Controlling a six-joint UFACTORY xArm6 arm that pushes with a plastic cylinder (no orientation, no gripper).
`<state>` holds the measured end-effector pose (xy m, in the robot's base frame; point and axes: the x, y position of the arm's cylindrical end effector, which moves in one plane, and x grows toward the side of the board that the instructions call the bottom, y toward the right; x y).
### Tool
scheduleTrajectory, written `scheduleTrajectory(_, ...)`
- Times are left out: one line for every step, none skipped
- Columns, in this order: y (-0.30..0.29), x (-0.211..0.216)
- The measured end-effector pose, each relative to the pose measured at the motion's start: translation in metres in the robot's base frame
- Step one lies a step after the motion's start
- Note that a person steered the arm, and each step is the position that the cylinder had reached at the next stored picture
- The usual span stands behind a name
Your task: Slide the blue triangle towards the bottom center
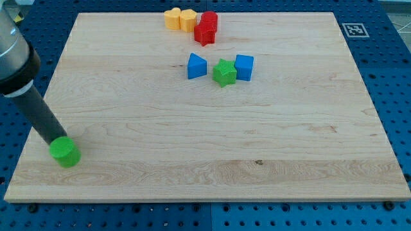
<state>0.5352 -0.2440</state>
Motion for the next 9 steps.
scheduleTrajectory(0.014,0.005)
scheduleTrajectory(0.017,-0.011)
scheduleTrajectory(0.042,-0.068)
scheduleTrajectory(0.084,-0.124)
scheduleTrajectory(0.128,-0.185)
scheduleTrajectory(0.175,-0.224)
scheduleTrajectory(0.220,-0.223)
scheduleTrajectory(0.225,-0.210)
scheduleTrajectory(0.219,-0.193)
